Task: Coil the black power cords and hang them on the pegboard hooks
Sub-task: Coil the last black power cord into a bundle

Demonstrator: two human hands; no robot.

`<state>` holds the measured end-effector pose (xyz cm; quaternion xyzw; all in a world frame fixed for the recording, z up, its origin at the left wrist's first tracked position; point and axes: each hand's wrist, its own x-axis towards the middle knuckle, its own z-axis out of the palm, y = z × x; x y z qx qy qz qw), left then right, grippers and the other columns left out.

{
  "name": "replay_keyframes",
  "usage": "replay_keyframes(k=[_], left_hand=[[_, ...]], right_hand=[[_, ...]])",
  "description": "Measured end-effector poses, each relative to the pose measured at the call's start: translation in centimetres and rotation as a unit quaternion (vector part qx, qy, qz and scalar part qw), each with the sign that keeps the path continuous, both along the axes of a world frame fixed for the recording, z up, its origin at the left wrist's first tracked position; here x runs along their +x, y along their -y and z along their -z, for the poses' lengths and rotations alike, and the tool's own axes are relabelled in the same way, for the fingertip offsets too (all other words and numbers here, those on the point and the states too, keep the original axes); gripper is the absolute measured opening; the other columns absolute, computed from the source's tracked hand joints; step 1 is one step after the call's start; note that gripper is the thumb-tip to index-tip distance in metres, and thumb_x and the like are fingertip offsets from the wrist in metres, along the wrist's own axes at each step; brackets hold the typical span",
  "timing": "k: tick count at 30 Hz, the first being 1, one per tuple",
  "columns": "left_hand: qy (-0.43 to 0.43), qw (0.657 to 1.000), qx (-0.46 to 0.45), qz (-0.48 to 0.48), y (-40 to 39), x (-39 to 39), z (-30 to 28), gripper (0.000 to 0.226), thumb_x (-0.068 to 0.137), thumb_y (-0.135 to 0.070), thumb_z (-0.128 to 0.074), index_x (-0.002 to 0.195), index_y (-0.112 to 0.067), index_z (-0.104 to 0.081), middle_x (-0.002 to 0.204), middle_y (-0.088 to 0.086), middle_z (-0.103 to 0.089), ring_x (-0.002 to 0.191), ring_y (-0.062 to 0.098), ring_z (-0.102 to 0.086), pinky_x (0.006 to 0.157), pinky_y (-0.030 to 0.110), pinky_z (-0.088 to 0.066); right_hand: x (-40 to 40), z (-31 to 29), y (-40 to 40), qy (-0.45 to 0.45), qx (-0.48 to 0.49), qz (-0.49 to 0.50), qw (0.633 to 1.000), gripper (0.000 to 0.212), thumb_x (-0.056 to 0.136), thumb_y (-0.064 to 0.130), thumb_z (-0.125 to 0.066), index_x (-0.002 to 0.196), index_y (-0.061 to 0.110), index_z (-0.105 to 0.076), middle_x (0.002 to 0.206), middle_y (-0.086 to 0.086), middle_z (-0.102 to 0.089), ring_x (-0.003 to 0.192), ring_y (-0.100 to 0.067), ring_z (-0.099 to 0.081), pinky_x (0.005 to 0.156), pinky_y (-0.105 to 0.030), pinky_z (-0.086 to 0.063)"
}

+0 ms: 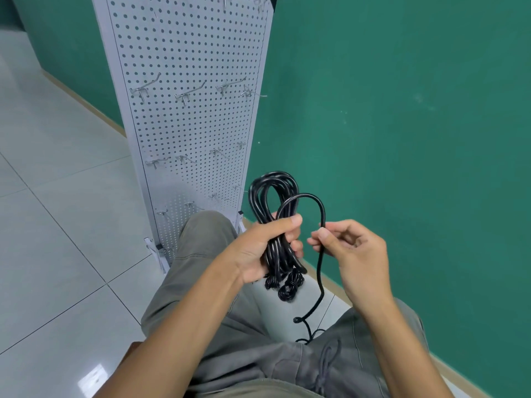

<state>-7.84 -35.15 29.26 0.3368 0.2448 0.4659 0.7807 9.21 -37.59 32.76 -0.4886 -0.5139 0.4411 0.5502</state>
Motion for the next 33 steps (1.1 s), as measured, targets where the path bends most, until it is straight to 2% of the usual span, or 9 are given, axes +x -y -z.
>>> replay_keyframes(k=[4,7,12,15,19,21,25,28,33], left_hand=[[-0.041,0.999,0.023,0.004,0.3,0.9,0.4,0.021,0.078,-0.028,-0.083,0.078,-0.016,-0.064,0.064,-0.001,-0.047,0.062,0.015,-0.052,0.068,0.027,-0.052],[-0.038,0.999,0.037,0.013,0.4,0.9,0.5,0.022,0.086,-0.023,-0.076,0.103,-0.011,-0.067,0.066,0.002,-0.046,0.064,0.017,-0.049,0.068,0.027,-0.052],[-0.081,0.992,0.077,0.057,0.6,0.5,0.4,0.024,0.088,-0.026,-0.074,0.109,-0.014,-0.070,0.067,0.002,-0.048,0.070,0.020,-0.052,0.069,0.028,-0.053],[-0.137,0.983,0.096,0.073,0.5,0.2,0.4,0.022,0.092,-0.026,-0.068,0.108,-0.011,-0.069,0.079,0.002,-0.061,0.081,0.022,-0.056,0.079,0.033,-0.052],[-0.136,0.986,0.093,0.039,0.8,0.6,0.4,0.074,0.085,-0.042,-0.082,0.131,0.008,-0.054,0.118,0.018,-0.059,0.109,0.033,-0.050,0.110,0.063,-0.038],[-0.114,0.989,0.092,0.031,1.0,1.2,0.5,0.070,0.087,-0.038,-0.081,0.132,0.008,-0.054,0.123,0.022,-0.058,0.118,0.033,-0.052,0.117,0.067,-0.029],[-0.080,0.993,0.086,0.022,1.0,1.8,0.7,0.015,0.092,-0.019,-0.066,0.104,-0.010,-0.071,0.095,0.011,-0.072,0.087,0.022,-0.070,0.090,0.044,-0.055],[-0.062,0.996,0.064,0.008,0.9,2.1,0.5,0.006,0.091,-0.020,-0.068,0.089,-0.014,-0.069,0.077,0.006,-0.065,0.065,0.016,-0.060,0.070,0.033,-0.052],[0.010,0.998,0.046,-0.040,0.3,1.3,0.1,0.009,0.094,-0.018,-0.069,0.089,-0.015,-0.076,0.071,0.002,-0.060,0.063,0.015,-0.061,0.068,0.029,-0.054]], right_hand=[[-0.7,-1.0,0.4,0.070,0.028,-0.007,0.997,0.007,0.087,0.000,-0.075,0.084,0.005,-0.071,0.088,-0.003,-0.074,0.078,-0.002,-0.069,0.075,-0.015,-0.053],[-0.9,-2.0,0.6,0.051,0.007,-0.021,0.998,0.009,0.088,-0.002,-0.073,0.082,0.004,-0.071,0.121,-0.002,-0.066,0.086,0.014,-0.066,0.072,-0.002,-0.046],[-1.5,-2.2,0.2,-0.070,-0.047,-0.072,0.994,0.008,0.088,0.002,-0.072,0.080,0.005,-0.073,0.135,0.003,-0.064,0.102,0.001,-0.070,0.067,-0.014,-0.055],[-1.7,-2.5,0.0,-0.092,-0.058,-0.070,0.992,0.011,0.087,0.006,-0.072,0.078,0.011,-0.075,0.135,0.008,-0.064,0.105,0.001,-0.069,0.070,-0.014,-0.054],[-2.1,-2.5,0.1,-0.074,-0.055,-0.070,0.993,0.005,0.089,0.009,-0.072,0.085,0.009,-0.075,0.136,0.008,-0.064,0.106,0.006,-0.067,0.080,-0.014,-0.057],[-2.2,-2.3,0.3,-0.072,-0.050,-0.057,0.995,0.007,0.091,0.008,-0.070,0.086,0.009,-0.074,0.134,0.008,-0.065,0.100,0.005,-0.069,0.072,-0.013,-0.055],[-2.0,-2.3,0.0,-0.052,-0.067,-0.016,0.996,0.005,0.092,0.012,-0.072,0.087,0.012,-0.071,0.132,0.010,-0.067,0.070,-0.026,-0.064,0.047,-0.026,-0.045],[-2.0,-2.3,-0.3,-0.085,-0.074,0.004,0.994,0.018,0.091,0.007,-0.073,0.100,0.009,-0.058,0.122,0.001,-0.066,0.051,-0.018,-0.055,0.038,-0.028,-0.046],[-2.4,0.3,-0.4,-0.067,-0.095,-0.090,0.989,0.041,0.097,0.044,-0.055,0.121,0.012,-0.059,0.099,0.000,-0.070,0.077,-0.012,-0.063,0.072,-0.032,-0.056]])
